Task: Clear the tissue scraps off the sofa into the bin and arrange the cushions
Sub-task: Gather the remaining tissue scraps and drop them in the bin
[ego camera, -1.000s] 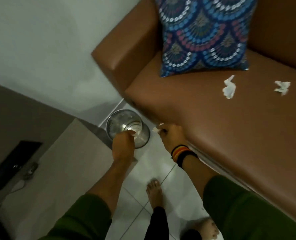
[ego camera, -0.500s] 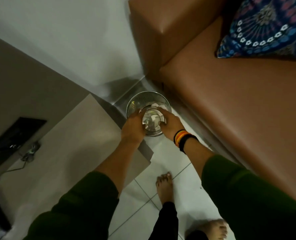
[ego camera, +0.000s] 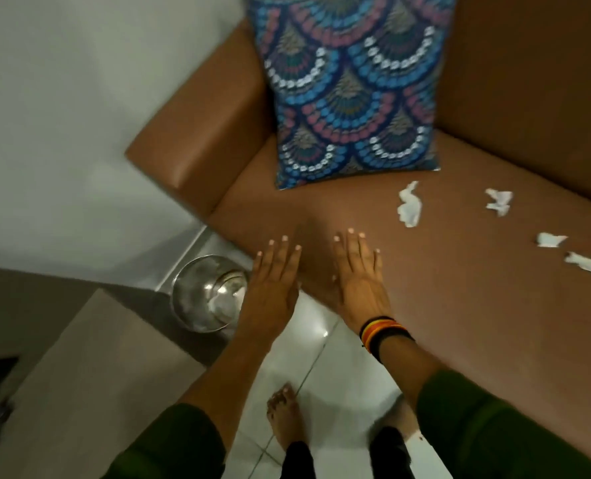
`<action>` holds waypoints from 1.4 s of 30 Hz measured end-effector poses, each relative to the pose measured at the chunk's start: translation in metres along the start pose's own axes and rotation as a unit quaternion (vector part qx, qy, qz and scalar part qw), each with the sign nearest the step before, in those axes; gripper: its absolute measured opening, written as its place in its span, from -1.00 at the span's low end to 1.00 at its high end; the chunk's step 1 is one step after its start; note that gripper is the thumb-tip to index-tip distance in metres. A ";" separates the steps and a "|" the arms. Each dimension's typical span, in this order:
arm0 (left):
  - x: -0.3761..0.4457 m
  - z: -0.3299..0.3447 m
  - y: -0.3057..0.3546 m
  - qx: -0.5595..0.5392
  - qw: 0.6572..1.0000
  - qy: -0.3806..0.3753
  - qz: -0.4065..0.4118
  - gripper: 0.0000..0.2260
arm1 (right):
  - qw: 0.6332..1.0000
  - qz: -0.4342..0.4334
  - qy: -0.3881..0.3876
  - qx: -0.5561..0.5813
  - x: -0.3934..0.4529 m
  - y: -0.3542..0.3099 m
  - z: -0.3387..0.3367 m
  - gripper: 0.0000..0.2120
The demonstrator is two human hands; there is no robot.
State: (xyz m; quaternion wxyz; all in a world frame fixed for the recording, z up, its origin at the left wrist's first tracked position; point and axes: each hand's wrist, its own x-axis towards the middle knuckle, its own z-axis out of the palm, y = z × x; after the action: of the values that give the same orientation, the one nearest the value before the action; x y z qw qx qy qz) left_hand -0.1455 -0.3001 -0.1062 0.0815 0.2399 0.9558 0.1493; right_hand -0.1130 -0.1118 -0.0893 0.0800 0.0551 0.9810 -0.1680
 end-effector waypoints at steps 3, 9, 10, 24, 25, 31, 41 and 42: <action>0.039 0.008 0.076 0.008 0.998 -0.007 0.063 -0.47 | 0.998 0.058 0.010 -0.005 -0.008 0.071 -0.037 -0.27; 0.110 0.050 0.216 -0.006 0.990 -0.053 0.127 -0.43 | 0.988 0.156 0.018 -0.014 -0.033 0.227 -0.092 -0.32; 0.120 0.057 0.238 -0.007 0.989 -0.063 0.135 -0.43 | 0.985 0.171 0.020 -0.014 -0.038 0.251 -0.098 -0.32; 0.232 0.159 0.437 0.081 0.952 -0.166 0.244 -0.20 | 0.971 0.230 -0.008 0.062 -0.056 0.445 -0.106 -0.50; 0.236 0.162 0.439 0.099 0.949 -0.178 0.240 -0.22 | 0.972 0.226 -0.017 0.059 -0.055 0.447 -0.105 -0.56; 0.235 0.143 0.432 0.159 0.943 -0.198 0.213 -0.75 | 0.972 0.225 -0.054 0.038 -0.053 0.437 -0.118 -0.71; 0.189 0.045 0.290 -0.003 0.997 -0.072 -0.026 -0.54 | 0.980 0.136 -0.038 0.137 0.052 0.351 -0.138 -0.44; 0.190 0.034 0.281 0.029 0.995 -0.084 -0.049 -0.45 | 0.977 0.130 -0.046 0.162 0.065 0.343 -0.136 -0.41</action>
State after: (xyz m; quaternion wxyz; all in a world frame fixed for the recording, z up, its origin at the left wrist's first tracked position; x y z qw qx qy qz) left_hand -0.1813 0.0362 -0.0632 0.1617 0.2062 0.9602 0.0971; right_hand -0.1493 0.2614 -0.0838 0.1367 0.1869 0.9204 -0.3151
